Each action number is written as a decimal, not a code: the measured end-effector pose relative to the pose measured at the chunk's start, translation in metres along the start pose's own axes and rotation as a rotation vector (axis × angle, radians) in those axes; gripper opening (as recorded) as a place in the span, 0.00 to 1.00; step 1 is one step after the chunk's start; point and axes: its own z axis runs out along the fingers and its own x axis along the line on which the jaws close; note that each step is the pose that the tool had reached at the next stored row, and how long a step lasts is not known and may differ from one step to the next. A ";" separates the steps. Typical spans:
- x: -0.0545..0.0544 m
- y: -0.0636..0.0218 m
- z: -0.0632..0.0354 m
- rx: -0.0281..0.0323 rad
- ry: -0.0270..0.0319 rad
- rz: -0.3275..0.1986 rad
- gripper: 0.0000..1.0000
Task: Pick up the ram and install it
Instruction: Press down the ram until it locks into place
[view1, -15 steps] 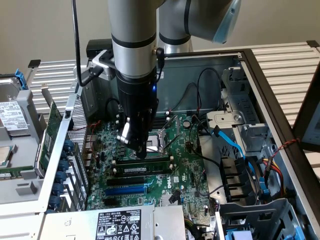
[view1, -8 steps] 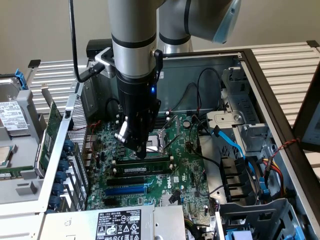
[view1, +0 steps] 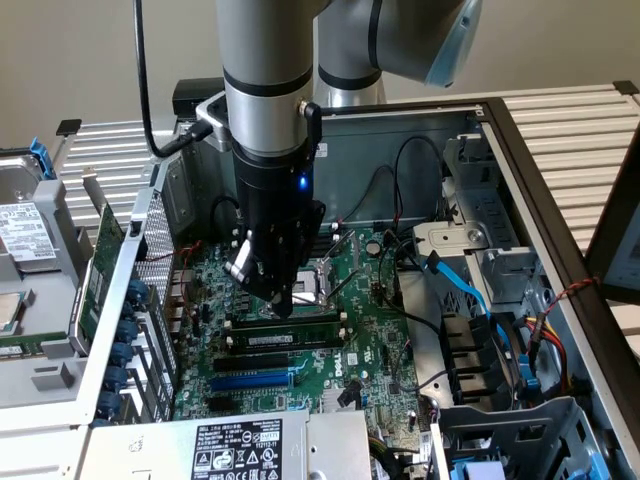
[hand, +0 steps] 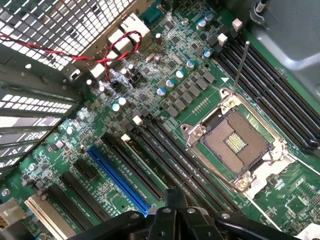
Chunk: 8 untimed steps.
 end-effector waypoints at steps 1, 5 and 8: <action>0.000 0.0000 0.0000 0.0000 -0.0001 0.011 0.11; 0.000 -0.0001 0.0000 0.0006 -0.0011 0.059 0.11; 0.000 0.0000 0.0000 0.0004 -0.0023 0.096 0.11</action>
